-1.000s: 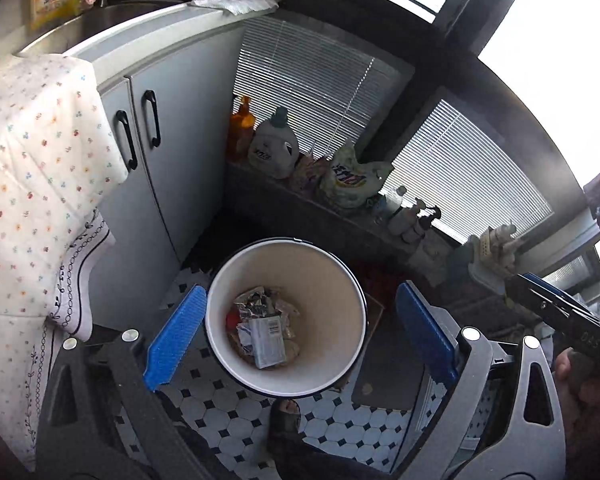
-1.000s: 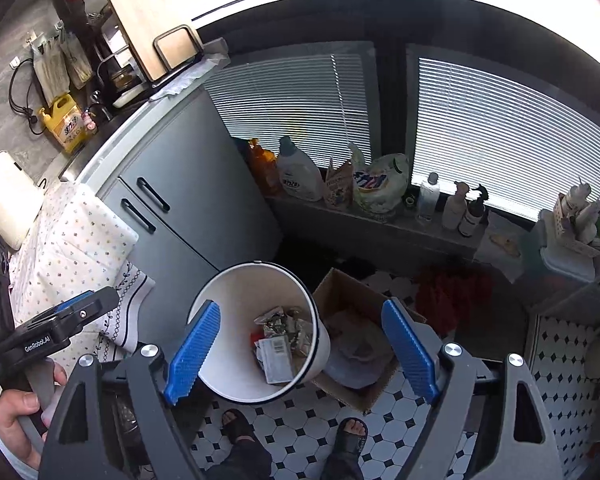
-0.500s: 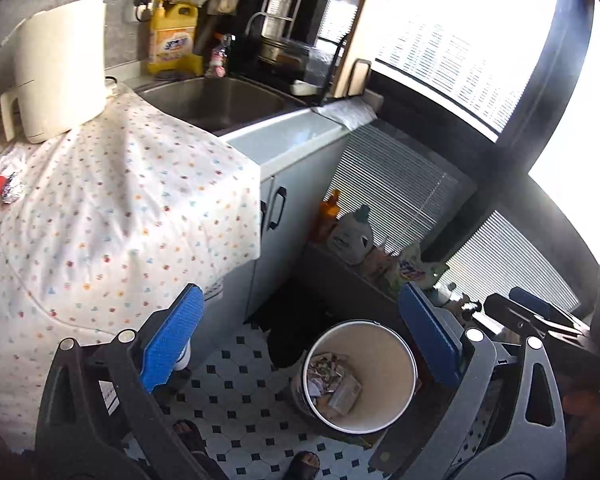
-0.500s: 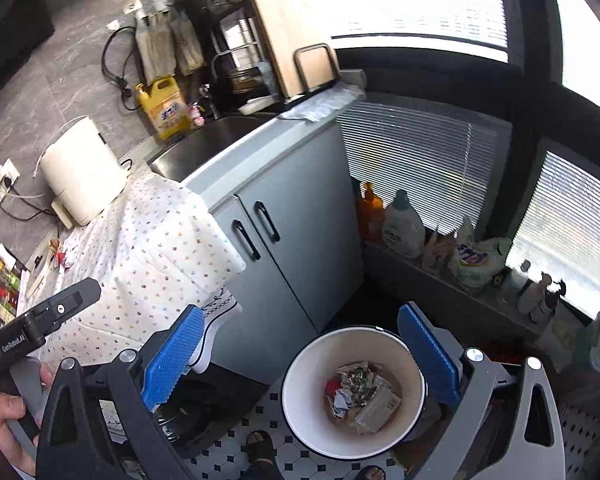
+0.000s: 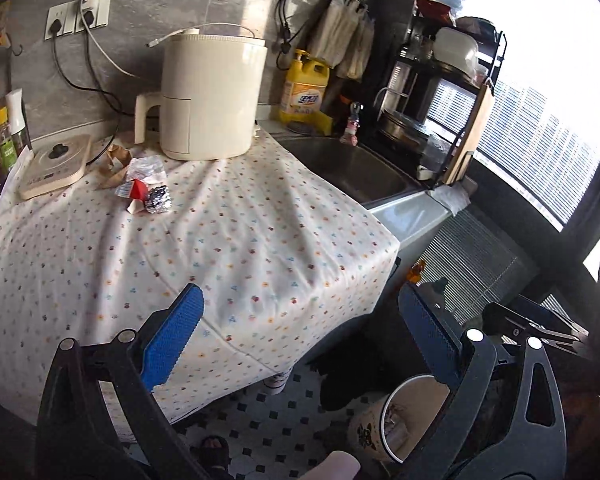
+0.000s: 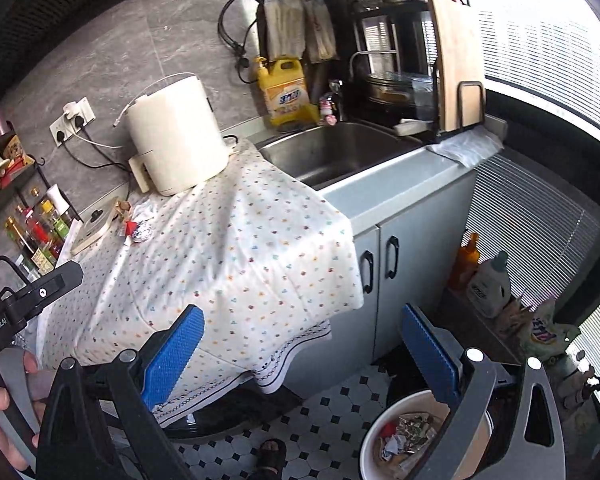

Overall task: Collect trash
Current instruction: 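Move both grippers back over the counter toward the remaining trash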

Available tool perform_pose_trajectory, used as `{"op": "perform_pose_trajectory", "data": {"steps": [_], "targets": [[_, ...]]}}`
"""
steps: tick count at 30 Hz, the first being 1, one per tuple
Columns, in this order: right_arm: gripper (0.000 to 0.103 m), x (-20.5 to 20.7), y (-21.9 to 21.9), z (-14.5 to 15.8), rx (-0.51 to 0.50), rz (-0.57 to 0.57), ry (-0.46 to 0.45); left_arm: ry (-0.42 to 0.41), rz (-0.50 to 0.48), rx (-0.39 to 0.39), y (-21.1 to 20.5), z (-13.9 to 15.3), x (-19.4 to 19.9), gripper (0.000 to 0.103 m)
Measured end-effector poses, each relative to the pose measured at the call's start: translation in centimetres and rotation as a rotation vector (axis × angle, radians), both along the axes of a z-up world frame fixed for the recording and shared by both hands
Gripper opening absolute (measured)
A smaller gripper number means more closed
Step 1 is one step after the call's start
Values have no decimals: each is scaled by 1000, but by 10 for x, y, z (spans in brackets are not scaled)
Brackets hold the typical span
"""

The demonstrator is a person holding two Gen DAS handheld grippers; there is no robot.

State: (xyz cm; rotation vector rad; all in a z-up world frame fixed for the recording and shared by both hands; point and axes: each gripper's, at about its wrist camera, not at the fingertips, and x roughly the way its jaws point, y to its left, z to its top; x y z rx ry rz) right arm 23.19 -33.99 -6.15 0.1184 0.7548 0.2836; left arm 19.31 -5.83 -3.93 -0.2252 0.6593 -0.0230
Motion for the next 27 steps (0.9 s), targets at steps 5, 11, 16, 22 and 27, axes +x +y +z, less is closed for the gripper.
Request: {"op": "perform_pose_trajectory", "data": {"steps": [5, 11, 16, 22, 27], "targets": [[95, 17, 47, 3, 16, 46, -14, -12, 61, 2, 46, 2, -2, 97], [95, 34, 99, 1, 27, 84, -12, -28, 104, 14, 94, 6, 2, 97], [95, 48, 144, 0, 36, 116, -39, -33, 111, -1, 133, 0, 12, 97], [95, 66, 193, -8, 66, 148, -34, -10, 79, -23, 179, -16, 35, 97], [95, 69, 220, -16, 83, 146, -21, 21, 49, -52, 214, -34, 60, 95]]}}
